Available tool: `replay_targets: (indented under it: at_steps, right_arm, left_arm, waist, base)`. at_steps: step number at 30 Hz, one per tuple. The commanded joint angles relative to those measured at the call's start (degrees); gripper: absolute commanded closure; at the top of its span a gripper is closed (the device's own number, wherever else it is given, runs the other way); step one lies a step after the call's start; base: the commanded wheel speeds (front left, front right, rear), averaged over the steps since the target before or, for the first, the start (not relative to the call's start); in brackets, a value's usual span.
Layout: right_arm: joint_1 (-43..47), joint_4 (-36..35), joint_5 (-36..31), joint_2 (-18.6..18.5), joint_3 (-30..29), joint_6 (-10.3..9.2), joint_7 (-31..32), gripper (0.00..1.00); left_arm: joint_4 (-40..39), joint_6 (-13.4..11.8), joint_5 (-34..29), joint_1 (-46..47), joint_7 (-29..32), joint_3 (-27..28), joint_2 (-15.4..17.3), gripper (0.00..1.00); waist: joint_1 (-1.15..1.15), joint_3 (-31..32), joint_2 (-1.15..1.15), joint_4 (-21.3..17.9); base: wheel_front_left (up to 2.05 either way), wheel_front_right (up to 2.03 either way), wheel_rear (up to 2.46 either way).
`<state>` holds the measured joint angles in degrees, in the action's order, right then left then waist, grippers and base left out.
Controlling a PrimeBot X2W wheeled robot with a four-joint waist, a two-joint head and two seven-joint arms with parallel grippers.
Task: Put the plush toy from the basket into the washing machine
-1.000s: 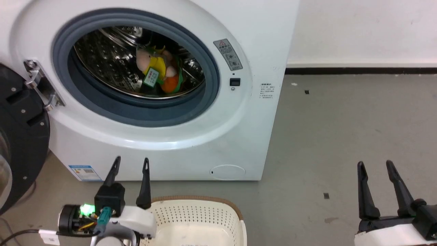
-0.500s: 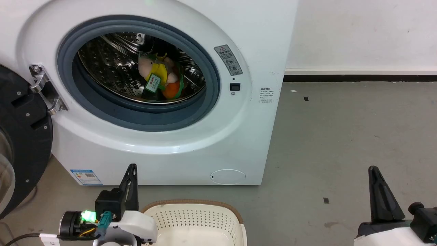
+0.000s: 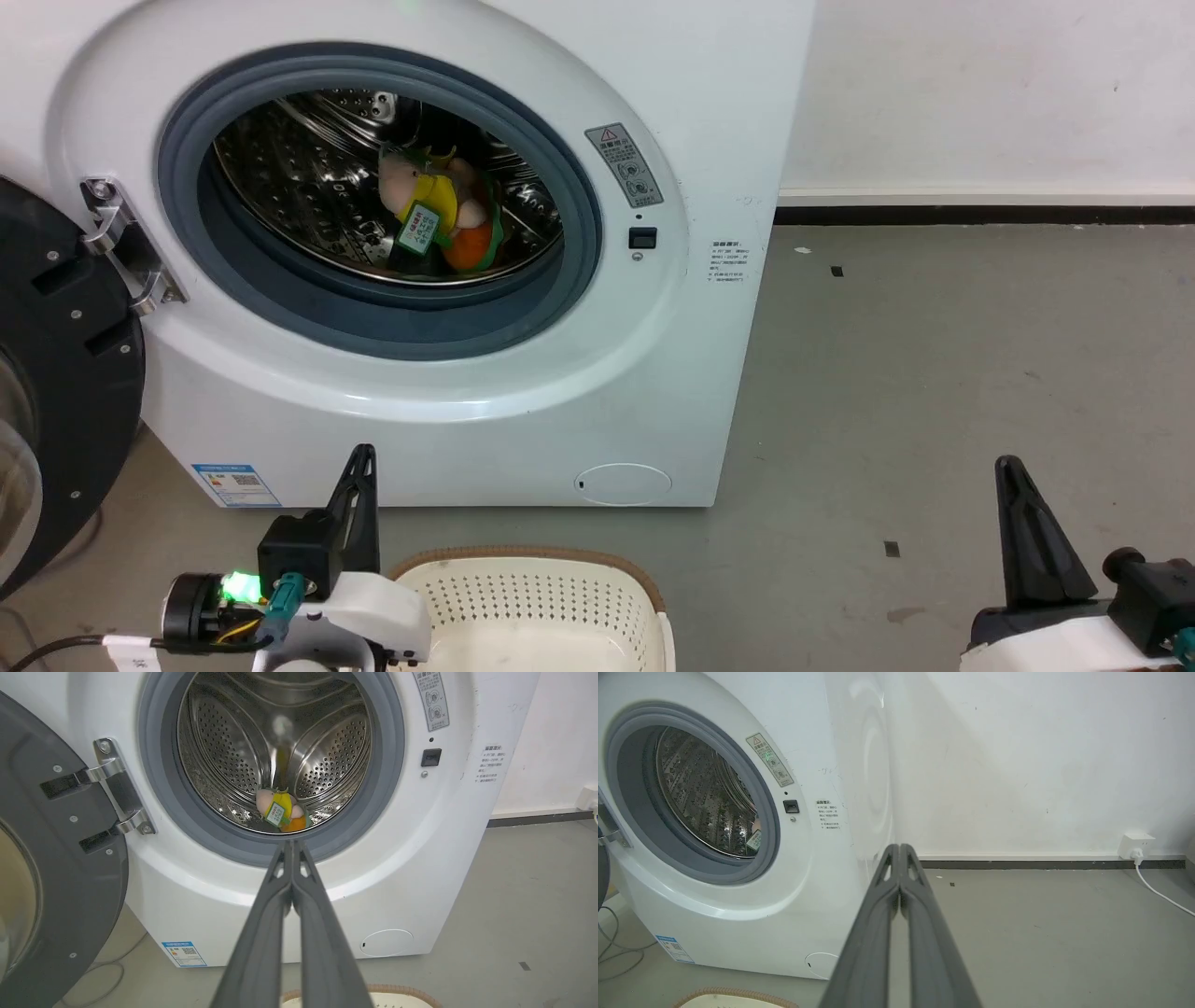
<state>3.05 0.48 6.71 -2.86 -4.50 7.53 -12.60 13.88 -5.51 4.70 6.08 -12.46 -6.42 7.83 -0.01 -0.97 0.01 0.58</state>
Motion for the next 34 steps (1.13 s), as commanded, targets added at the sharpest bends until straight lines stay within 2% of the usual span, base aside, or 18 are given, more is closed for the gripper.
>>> replay_targets:
  at_steps: [1,34]
  right_arm:
    - [-0.5,-0.1,-0.7,0.0,0.2,-0.01,0.5,1.00]
    - [-1.3,-0.2,-2.6,0.0,1.5,-0.02,4.3,1.00]
  left_arm:
    - [-0.7,0.3,-0.5,-0.8,0.4,0.4,-0.3,1.00]
    - [-4.8,1.9,-1.8,-2.4,4.2,2.2,-1.7,1.00]
  waist:
    - [0.01,0.0,-0.01,0.0]
    - [0.01,0.3,-0.01,-0.2]
  base:
    - [0.00,0.00,0.00]
    - [0.00,0.00,0.00]
